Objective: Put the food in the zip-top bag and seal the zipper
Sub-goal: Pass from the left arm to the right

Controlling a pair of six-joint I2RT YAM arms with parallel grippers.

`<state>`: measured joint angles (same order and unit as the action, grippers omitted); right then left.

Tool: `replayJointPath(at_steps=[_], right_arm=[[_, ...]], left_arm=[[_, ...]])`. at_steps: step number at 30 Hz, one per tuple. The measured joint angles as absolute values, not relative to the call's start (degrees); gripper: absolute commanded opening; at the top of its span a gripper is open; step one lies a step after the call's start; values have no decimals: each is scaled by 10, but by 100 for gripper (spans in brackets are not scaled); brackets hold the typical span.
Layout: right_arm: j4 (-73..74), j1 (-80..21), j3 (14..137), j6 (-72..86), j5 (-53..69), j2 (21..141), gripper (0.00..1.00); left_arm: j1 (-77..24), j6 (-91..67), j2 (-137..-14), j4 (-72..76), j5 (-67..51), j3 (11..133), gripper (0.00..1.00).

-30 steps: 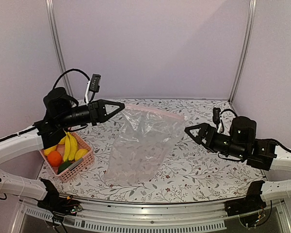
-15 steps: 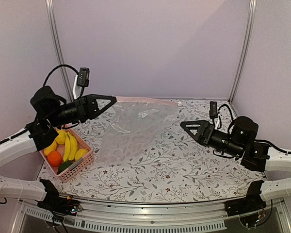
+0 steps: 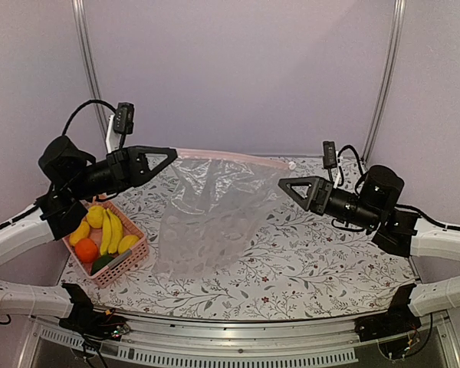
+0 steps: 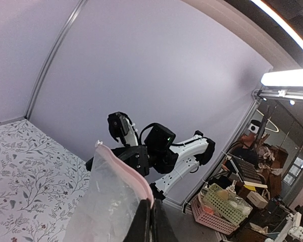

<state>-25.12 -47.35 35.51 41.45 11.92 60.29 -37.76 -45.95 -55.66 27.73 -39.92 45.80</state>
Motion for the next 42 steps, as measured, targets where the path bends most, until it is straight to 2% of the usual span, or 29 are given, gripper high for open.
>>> replayJointPath(at_steps=[5, 9, 13, 18, 20, 25, 26, 27, 29, 30, 31, 32, 36, 40, 42], right_arm=[[-291, -473, 396, 408, 182, 626, 57], [-324, -472, 407, 412, 211, 654, 43], [-337, -472, 408, 420, 226, 672, 34], [-345, -472, 408, 429, 229, 673, 16], [-347, -472, 408, 427, 229, 671, 1], [-341, -472, 409, 430, 229, 657, 0], [-335, -472, 411, 428, 229, 654, 0], [-322, -472, 416, 426, 230, 652, 0], [-279, -472, 441, 413, 230, 651, 0], [-249, -472, 458, 403, 230, 651, 0], [-223, -472, 475, 393, 230, 651, 0], [-188, -473, 496, 380, 230, 651, 0], [-40, -482, 586, 314, 228, 652, 0], [90, -503, 652, 255, 231, 670, 0], [136, -516, 672, 231, 233, 689, 0]], left_arm=[[-377, -475, -552, 294, -401, 458, 0], [-377, -481, -548, 302, -401, 458, 0], [-377, -481, -546, 302, -398, 458, 0], [-369, -467, -536, 272, -376, 458, 0], [-362, -463, -529, 260, -363, 453, 0], [-345, -446, -520, 219, -333, 434, 0], [-345, -441, -520, 208, -330, 431, 11], [-344, -434, -520, 192, -327, 430, 27], [-343, -408, -521, 148, -325, 432, 73], [-343, -392, -522, 120, -323, 435, 87], [-342, -376, -522, 77, -317, 444, 95], [-342, -357, -523, 37, -309, 455, 99], [-339, -264, -526, -128, -240, 538, 100], [-338, -186, -536, -211, -204, 627, 99], [-339, -158, -554, -228, -221, 658, 95]])
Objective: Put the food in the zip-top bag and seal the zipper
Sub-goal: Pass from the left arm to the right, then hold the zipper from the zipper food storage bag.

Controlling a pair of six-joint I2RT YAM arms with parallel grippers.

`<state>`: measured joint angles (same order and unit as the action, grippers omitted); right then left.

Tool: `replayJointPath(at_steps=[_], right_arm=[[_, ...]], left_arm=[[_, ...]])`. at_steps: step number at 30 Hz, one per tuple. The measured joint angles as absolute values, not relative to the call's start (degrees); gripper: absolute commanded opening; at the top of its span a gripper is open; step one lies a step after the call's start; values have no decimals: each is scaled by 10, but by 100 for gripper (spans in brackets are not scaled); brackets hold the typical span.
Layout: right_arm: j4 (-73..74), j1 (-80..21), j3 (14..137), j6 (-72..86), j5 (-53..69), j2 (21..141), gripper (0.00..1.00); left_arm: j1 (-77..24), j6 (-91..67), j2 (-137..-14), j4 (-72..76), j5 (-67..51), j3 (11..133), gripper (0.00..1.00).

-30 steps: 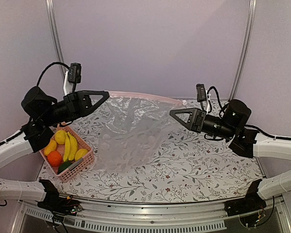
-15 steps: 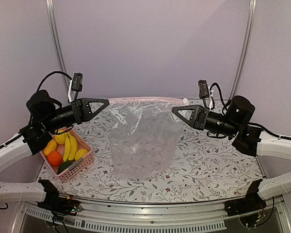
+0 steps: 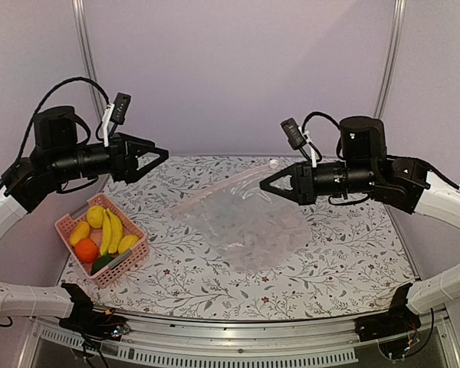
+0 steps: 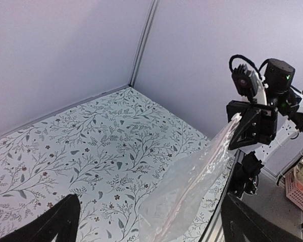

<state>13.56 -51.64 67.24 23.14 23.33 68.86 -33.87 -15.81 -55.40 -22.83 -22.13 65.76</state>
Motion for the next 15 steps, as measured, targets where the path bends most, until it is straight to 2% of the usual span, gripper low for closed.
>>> replayJointPath(at_steps=[7, 13, 15], right_arm=[[223, -554, 699, 197, 253, 757, 0], [231, -576, 730, 188, 272, 794, 0], [230, -580, 737, 187, 277, 803, 0]], left_arm=[[-392, -119, -641, -232, -319, 677, 75], [-442, -129, -681, -192, -385, 677, 63], [-456, -134, -691, -178, -398, 678, 61]])
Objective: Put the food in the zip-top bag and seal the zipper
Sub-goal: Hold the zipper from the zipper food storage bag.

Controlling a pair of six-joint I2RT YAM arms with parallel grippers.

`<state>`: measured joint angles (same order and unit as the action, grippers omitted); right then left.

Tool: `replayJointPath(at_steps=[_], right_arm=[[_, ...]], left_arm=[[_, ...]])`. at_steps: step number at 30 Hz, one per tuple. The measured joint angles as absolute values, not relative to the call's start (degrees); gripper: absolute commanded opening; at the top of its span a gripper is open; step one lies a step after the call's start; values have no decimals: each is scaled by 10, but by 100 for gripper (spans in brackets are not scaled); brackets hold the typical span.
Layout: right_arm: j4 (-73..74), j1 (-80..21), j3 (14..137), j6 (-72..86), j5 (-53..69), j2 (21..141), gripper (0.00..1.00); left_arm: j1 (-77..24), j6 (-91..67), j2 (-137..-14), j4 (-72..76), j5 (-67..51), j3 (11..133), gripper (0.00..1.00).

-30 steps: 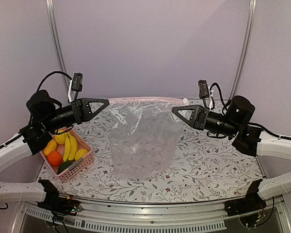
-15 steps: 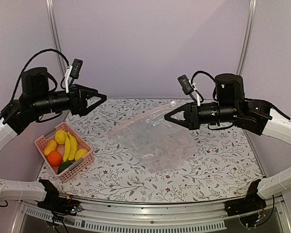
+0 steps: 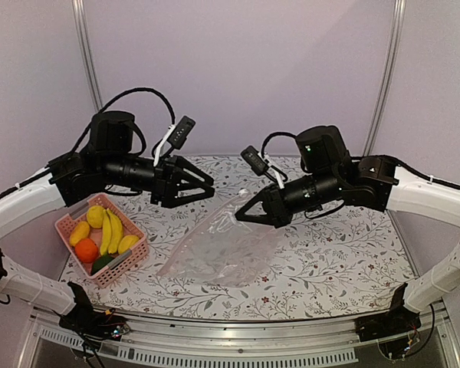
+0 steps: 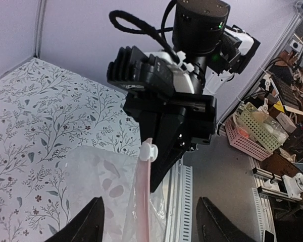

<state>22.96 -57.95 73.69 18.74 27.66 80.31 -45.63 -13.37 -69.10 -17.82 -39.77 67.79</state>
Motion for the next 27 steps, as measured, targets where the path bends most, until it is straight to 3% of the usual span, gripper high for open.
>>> replayJointPath(at_steps=[7, 17, 27], right_arm=[[219, -582, 739, 188, 282, 821, 0], [210, -583, 747, 190, 292, 826, 0], [201, -584, 747, 196, 300, 827, 0]], left_arm=[[-490, -139, -718, -152, -405, 679, 47], [-527, -121, -732, -135, -347, 681, 35], [-534, -116, -744, -111, -302, 682, 37]])
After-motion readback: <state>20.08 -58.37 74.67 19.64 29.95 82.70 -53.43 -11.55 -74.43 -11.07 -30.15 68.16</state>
